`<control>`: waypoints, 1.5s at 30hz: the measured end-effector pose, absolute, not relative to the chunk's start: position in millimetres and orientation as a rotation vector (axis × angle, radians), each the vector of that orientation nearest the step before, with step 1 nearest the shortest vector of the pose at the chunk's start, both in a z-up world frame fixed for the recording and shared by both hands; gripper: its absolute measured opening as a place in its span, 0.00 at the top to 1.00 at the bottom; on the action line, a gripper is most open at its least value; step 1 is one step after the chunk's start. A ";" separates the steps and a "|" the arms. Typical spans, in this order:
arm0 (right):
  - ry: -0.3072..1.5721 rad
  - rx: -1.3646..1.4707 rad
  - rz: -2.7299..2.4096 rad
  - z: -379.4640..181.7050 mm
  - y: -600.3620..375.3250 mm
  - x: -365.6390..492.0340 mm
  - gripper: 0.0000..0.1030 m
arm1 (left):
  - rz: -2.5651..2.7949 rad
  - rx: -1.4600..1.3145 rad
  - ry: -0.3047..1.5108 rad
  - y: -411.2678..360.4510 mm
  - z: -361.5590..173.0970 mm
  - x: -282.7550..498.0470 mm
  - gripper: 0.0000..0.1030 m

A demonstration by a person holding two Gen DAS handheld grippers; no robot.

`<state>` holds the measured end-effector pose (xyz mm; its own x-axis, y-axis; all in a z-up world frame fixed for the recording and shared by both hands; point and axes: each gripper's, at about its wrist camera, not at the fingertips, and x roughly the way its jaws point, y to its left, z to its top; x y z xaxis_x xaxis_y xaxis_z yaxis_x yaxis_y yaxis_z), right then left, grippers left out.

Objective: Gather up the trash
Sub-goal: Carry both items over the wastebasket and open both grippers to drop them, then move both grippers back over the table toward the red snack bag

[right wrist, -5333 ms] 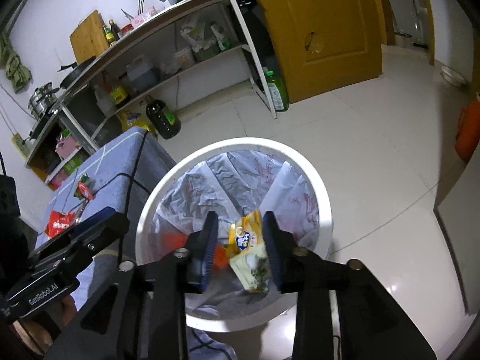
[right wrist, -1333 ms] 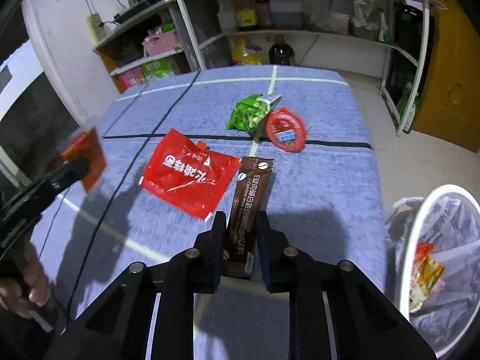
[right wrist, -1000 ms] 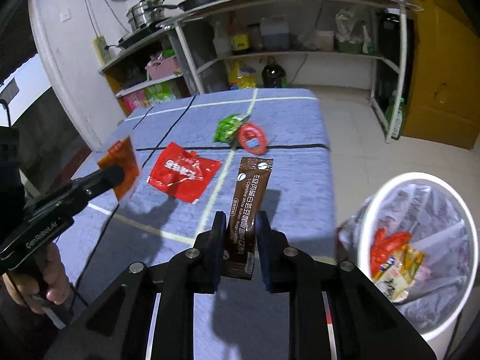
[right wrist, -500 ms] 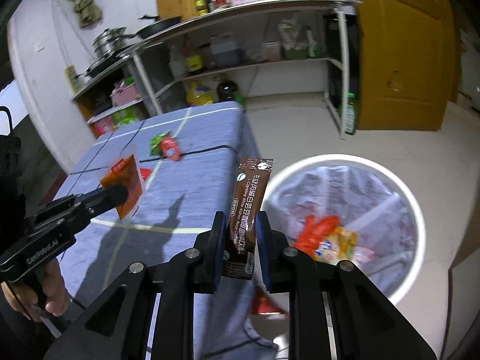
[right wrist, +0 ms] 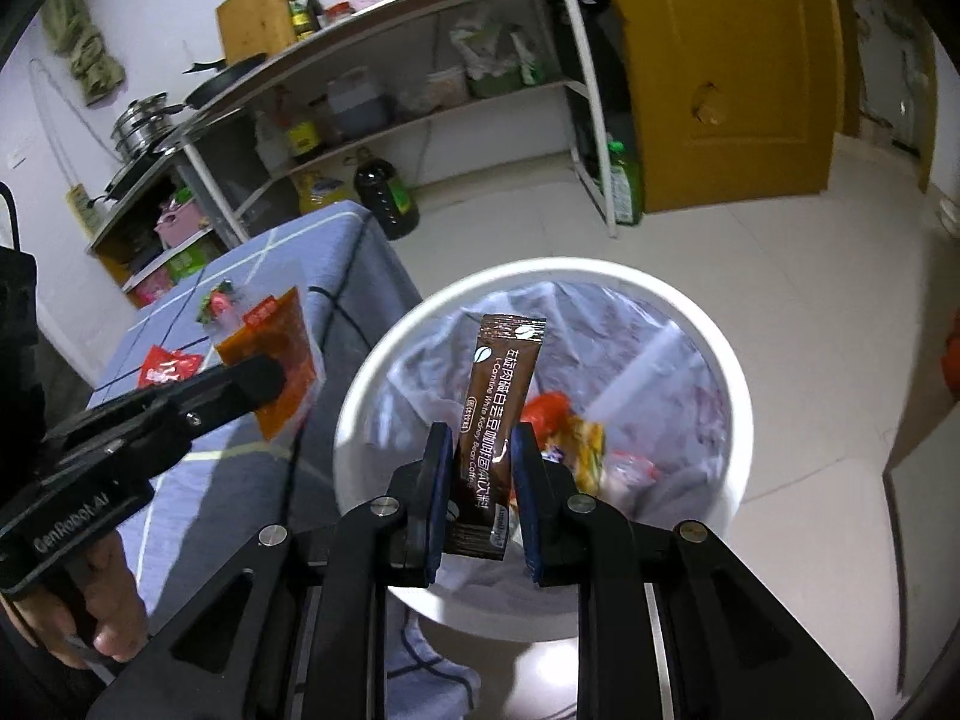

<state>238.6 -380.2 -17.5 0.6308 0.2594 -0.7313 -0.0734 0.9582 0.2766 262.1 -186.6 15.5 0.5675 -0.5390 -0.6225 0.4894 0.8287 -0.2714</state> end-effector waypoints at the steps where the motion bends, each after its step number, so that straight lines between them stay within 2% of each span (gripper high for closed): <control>1: 0.875 0.235 0.187 -20.0 -382.3 239.8 0.79 | -0.607 -0.071 0.767 -190.8 11.7 264.8 0.94; 8: 0.905 0.249 0.132 -31.2 -394.7 245.2 0.77 | -0.599 -0.074 0.806 -202.6 -3.9 271.3 0.92; 10: 0.906 0.249 0.125 -31.7 -394.4 245.1 0.76 | -0.599 -0.073 0.805 -202.4 -4.7 269.2 0.83; 11: 0.907 0.250 0.124 -32.1 -394.7 244.9 0.74 | -0.596 -0.073 0.803 -202.5 -4.3 268.9 0.83; 14: 0.901 0.258 0.121 -31.0 -396.9 243.6 0.69 | -0.593 -0.078 0.800 -199.8 -2.5 266.9 0.83; 20: 0.844 0.265 0.134 -16.6 -395.6 235.7 0.66 | -0.570 -0.085 0.767 -182.9 9.2 258.6 0.83; 39: 0.716 0.178 0.373 28.3 -314.7 210.8 0.65 | -0.450 -0.139 0.640 -73.0 47.4 210.8 0.82; 41: 0.710 0.162 0.393 31.0 -305.1 209.8 0.65 | -0.420 -0.137 0.630 -55.4 47.7 206.9 0.77; 43: 0.699 0.146 0.415 34.6 -294.1 209.3 0.65 | -0.389 -0.144 0.619 -36.7 47.4 203.5 0.59; 45: 0.691 0.130 0.436 38.1 -282.4 208.8 0.65 | -0.352 -0.150 0.608 -19.3 48.1 201.9 0.56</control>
<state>208.8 -282.4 38.1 0.6847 0.4309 -0.5878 -0.3458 0.9020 0.2584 201.9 -19.3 48.1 0.7635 -0.3666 -0.5317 0.2792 0.9297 -0.2401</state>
